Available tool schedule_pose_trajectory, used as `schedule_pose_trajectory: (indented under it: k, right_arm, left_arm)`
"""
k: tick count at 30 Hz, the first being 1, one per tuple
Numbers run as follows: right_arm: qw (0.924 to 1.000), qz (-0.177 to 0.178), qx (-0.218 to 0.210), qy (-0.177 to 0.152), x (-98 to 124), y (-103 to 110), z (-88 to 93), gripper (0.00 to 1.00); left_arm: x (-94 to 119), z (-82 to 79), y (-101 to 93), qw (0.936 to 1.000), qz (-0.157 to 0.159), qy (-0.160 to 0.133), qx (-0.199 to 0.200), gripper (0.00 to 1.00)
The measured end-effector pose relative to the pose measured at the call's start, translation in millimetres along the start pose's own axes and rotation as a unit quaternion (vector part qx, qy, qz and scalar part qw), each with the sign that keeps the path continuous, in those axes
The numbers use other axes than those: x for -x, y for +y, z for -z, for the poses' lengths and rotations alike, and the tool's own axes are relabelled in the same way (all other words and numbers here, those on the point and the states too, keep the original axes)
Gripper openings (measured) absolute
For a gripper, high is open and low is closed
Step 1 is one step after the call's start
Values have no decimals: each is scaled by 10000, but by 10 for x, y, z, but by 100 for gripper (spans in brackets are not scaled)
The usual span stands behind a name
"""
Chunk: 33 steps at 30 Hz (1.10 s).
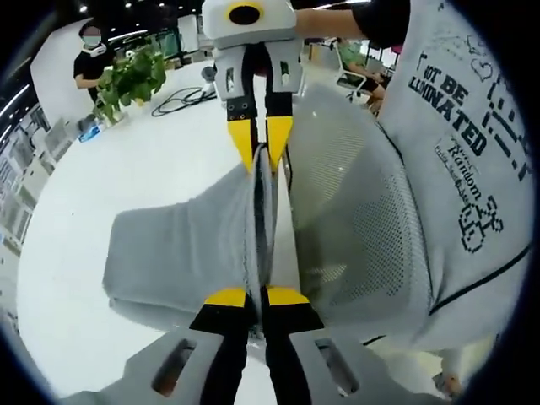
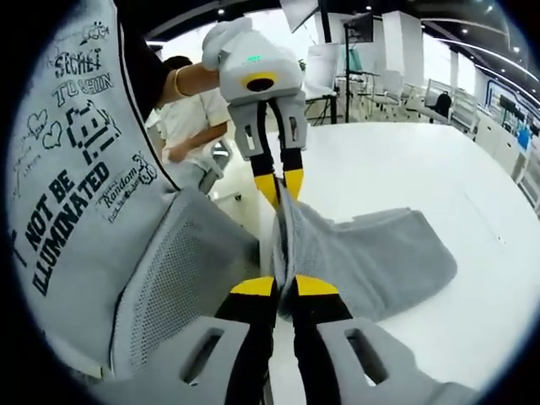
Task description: Fold the towel on the table until its edges align and the towel forms a compact rectangular stack.
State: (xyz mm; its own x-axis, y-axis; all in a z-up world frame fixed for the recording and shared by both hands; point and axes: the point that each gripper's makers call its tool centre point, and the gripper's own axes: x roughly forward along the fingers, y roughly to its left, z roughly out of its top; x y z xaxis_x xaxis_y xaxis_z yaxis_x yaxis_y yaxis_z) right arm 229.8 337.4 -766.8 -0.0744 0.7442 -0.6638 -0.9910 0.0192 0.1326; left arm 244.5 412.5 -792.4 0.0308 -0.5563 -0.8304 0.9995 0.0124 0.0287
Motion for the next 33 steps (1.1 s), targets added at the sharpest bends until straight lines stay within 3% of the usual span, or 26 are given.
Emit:
schedule_pose_trajectory:
  k: [8,12,15,17,23,29,33]
  right_arm:
    - [9994,-270,-144,-134,153,80,-102,5]
    - [9992,-262,-236,-186,198,9,-134,5]
    - [9977,-177,-572,-316,223,-98,-182,5]
    - [9975,-170,-578,-360,242,-150,-200,5]
    - [9945,-87,-888,-551,304,-334,-294,5]
    - [9830,23,-1571,-949,340,-608,-362,5]
    - [9768,106,-1760,-1218,350,-799,-382,4]
  left_arm:
    - [112,-145,-55,9997,199,-121,102,5]
    - [128,-172,1,9994,220,-205,167,5]
    - [138,-180,73,9993,223,-227,197,5]
    - [161,-194,197,9997,2,-220,78,5]
    - [213,-236,400,9997,5,-225,46,5]
    - [220,-240,730,9994,-205,-255,85,5]
    - [184,-221,895,9994,-247,-236,94,5]
